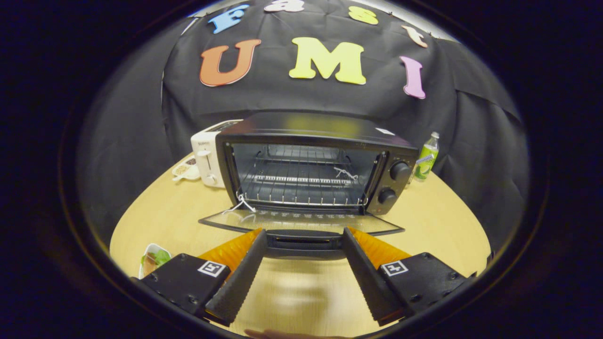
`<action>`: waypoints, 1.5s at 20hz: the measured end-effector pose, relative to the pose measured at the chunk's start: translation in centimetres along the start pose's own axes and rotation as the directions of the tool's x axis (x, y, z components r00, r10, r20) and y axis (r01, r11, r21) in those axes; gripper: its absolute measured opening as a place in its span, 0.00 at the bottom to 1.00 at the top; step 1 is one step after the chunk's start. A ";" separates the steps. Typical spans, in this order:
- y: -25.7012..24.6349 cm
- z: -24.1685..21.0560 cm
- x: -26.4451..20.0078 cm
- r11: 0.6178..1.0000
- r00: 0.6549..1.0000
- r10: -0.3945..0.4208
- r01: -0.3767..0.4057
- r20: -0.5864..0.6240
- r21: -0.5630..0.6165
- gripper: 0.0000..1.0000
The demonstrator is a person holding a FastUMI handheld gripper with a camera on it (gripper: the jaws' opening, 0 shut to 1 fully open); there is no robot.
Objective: Open the toaster oven, put the food inside, and close the toaster oven door.
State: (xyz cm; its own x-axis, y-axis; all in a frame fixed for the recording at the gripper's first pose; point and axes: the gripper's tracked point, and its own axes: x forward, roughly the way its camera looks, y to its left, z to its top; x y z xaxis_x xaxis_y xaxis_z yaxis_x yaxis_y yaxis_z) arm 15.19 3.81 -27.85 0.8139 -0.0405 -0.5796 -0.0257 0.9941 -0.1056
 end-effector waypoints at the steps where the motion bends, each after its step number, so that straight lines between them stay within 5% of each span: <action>1: 0.1 -0.6 0.0 1.000 0.999 0.002 -0.002 -0.036 0.005 1.00; 5: 0.2 -2.2 0.7 1.000 0.991 0.019 -0.016 -0.136 0.025 1.00; 12: 1.0 -0.6 -1.3 0.996 0.989 0.080 -0.075 -0.123 0.044 1.00; 20: 7.5 -1.2 -5.7 0.938 0.915 0.341 -0.316 -0.215 0.140 1.00; 22: 9.6 -3.0 -6.4 0.900 0.852 0.431 -0.381 -0.296 0.212 1.00; 27: 15.1 -5.4 -9.2 0.717 0.597 0.688 -0.471 -0.414 0.514 0.99; 30: 15.9 -6.1 -9.4 0.701 0.560 0.708 -0.477 -0.431 0.531 0.96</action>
State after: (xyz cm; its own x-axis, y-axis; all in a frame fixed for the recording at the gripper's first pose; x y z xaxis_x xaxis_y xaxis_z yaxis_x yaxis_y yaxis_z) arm 3.60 19.34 -29.06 0.1879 0.6373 -0.7474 -0.0982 0.7693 0.6313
